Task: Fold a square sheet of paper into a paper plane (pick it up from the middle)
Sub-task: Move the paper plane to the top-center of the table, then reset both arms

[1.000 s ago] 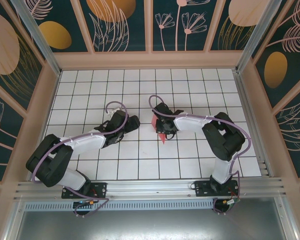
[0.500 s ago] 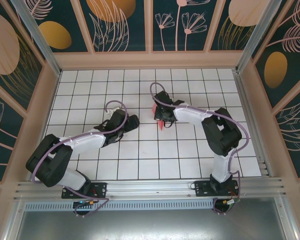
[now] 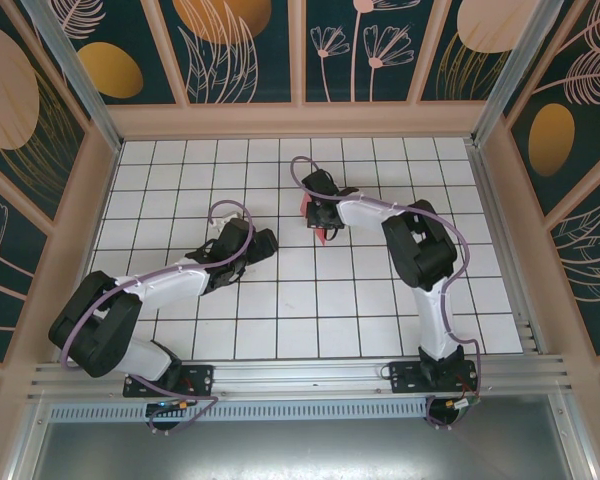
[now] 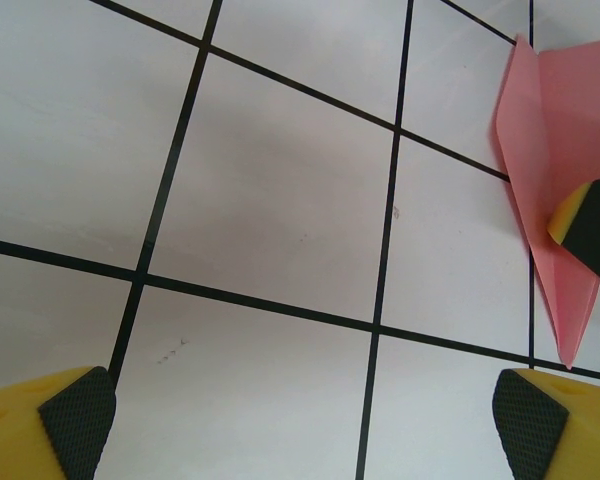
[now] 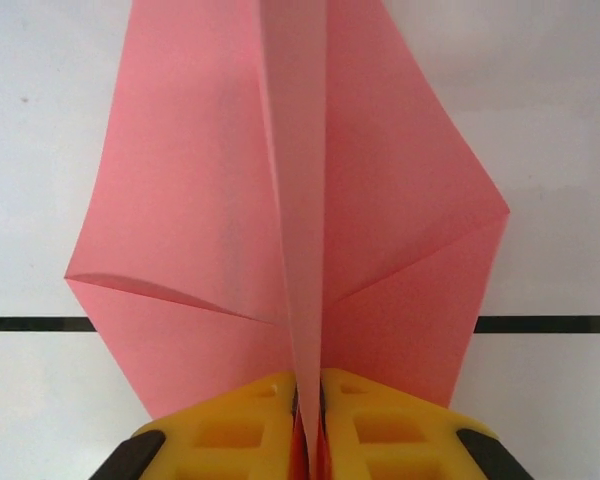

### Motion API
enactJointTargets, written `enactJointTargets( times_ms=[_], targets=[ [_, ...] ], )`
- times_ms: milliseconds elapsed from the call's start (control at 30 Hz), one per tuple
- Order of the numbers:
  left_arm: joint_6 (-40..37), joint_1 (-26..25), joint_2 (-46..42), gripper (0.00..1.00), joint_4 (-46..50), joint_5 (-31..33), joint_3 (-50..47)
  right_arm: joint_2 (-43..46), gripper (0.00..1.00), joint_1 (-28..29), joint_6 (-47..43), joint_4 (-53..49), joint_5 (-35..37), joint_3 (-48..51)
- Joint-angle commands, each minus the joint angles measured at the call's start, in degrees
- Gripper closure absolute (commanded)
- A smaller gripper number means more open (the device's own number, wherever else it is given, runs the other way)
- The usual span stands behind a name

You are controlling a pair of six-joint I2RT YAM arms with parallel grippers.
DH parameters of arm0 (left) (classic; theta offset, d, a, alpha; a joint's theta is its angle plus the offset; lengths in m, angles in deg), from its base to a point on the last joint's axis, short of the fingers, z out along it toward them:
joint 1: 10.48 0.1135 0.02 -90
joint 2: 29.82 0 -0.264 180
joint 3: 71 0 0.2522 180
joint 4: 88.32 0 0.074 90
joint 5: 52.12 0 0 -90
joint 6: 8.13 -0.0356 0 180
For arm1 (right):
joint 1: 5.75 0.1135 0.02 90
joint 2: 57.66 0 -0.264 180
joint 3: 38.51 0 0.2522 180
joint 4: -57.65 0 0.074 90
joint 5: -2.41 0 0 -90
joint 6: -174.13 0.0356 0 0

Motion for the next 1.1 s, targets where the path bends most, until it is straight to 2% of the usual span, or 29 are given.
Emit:
enactJointTargets(
  times_ms=[0,133,267,467,667,867,900,967,1067],
  targets=[
    [-1.4,0.4,-0.6,0.02,1.2,0.9,0.3,-2.4,0.85,-0.5,-0.2,-2.0,-0.7,-0.7],
    [-1.4,0.5,-0.7,0.02,1.3,1.0,0.3,-3.7,0.84,-0.5,1.7,-2.3,-1.3,0.1],
    [-1.7,0.7,-1.3,0.01,1.9,1.7,1.1,-2.4,0.8,-0.4,2.3,-4.9,-0.2,-3.5],
    [-4.8,1.9,-3.6,0.02,5.7,6.1,6.0,5.3,0.62,-0.3,3.5,-8.1,0.3,-9.1],
    [-9.2,3.5,-6.8,0.02,8.6,12.0,11.0,14.6,0.44,-0.5,4.1,-7.6,3.2,-7.7],
    [-17.5,5.9,-9.8,0.02,8.5,20.8,14.1,27.6,0.23,-3.1,1.4,-1.3,16.2,2.5],
    [-18.9,6.5,-10.3,0.01,8.2,22.5,14.0,30.4,0.17,-3.1,0.8,0.4,18.2,5.3],
    [-22.4,7.8,-11.6,0.02,5.2,25.1,12.4,35.5,0.01,-6.7,-0.1,4.2,21.3,11.2],
    [-27.8,9.9,-13.9,0.02,-2.8,27.5,7.0,42.7,0.01,-12.0,-1.7,10.6,23.7,20.8]
  ],
)
